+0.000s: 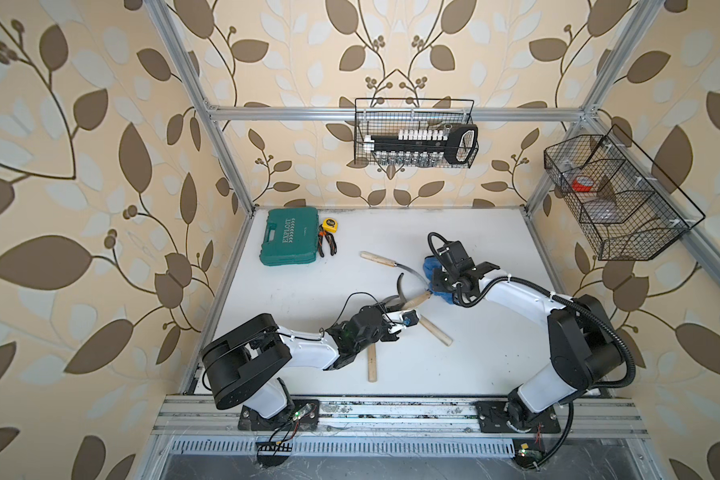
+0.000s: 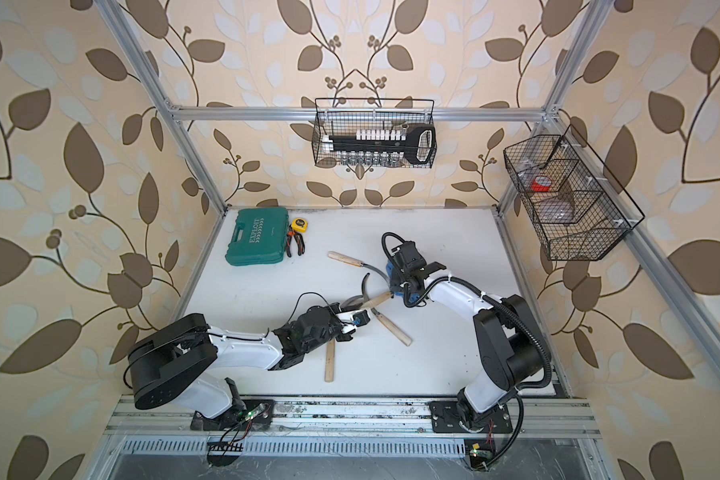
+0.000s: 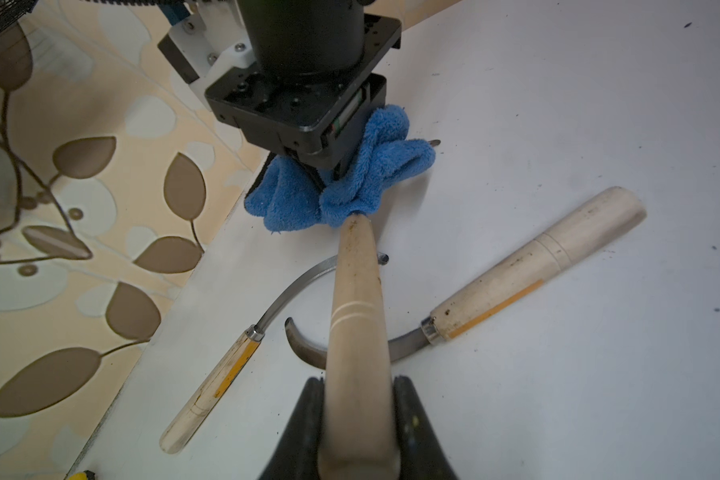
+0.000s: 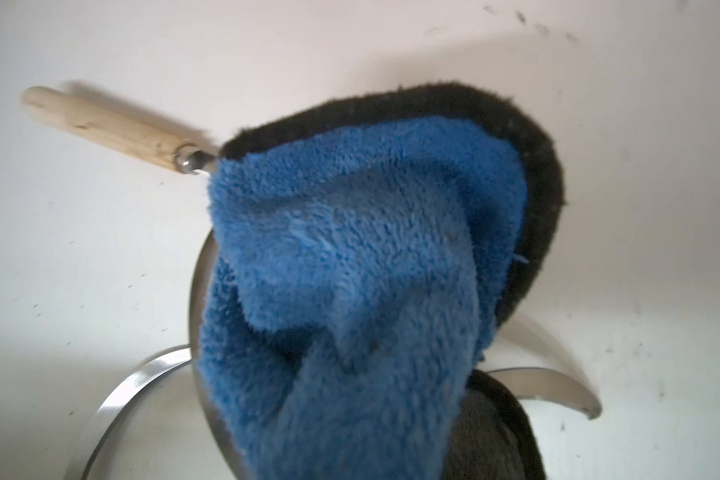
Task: Wipe small sickles with rags
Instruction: Wipe the small sickle.
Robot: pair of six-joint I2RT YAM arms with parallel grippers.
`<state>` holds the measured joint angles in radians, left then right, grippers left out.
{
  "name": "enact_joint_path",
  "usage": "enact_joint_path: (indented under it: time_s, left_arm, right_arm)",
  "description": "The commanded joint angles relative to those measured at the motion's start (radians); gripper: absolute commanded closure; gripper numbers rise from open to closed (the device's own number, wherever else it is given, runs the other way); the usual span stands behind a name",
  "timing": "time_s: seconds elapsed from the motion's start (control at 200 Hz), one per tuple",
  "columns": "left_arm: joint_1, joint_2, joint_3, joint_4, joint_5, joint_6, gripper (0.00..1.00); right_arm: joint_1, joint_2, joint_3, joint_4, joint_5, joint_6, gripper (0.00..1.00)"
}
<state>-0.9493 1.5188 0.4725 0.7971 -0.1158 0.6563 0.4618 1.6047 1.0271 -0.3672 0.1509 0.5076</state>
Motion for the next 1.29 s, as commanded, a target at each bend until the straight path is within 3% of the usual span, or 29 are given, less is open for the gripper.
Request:
enact_joint_path:
  time_s: [0.0, 0.49, 0.725, 1.05, 1.165, 1.29]
  left_arm:
    - [-0.006, 0.007, 0.002, 0.09, -0.025, 0.032, 1.0]
    - [-0.006, -0.052, -0.036, 0.116, -0.043, 0.02, 1.0]
    - [-0.006, -0.067, -0.044, 0.114, -0.033, 0.016, 1.0]
    - [-0.006, -0.07, -0.043, 0.111, -0.036, 0.012, 1.0]
    - [-0.006, -0.07, -0.048, 0.108, -0.033, 0.01, 1.0]
    - [-0.006, -0.101, -0.054, 0.108, -0.035, 0.009, 1.0]
  right_arm:
    - [0.027, -0.04, -0.01, 0.003, 0.005, 0.004, 1.0]
    - [-0.234, 0.007, -0.096, -0.029, 0.101, 0.048, 1.0]
    - [-0.185, -0.01, -0.058, -0.024, 0.046, 0.04, 1.0]
    - [0.067, -0.046, 0.031, -0.032, 0.062, 0.062, 1.0]
    - [0.06, -0.045, 0.017, -0.029, 0.085, 0.063, 1.0]
    - [-0.031, -0.031, -0.03, -0.012, 0.064, 0.058, 1.0]
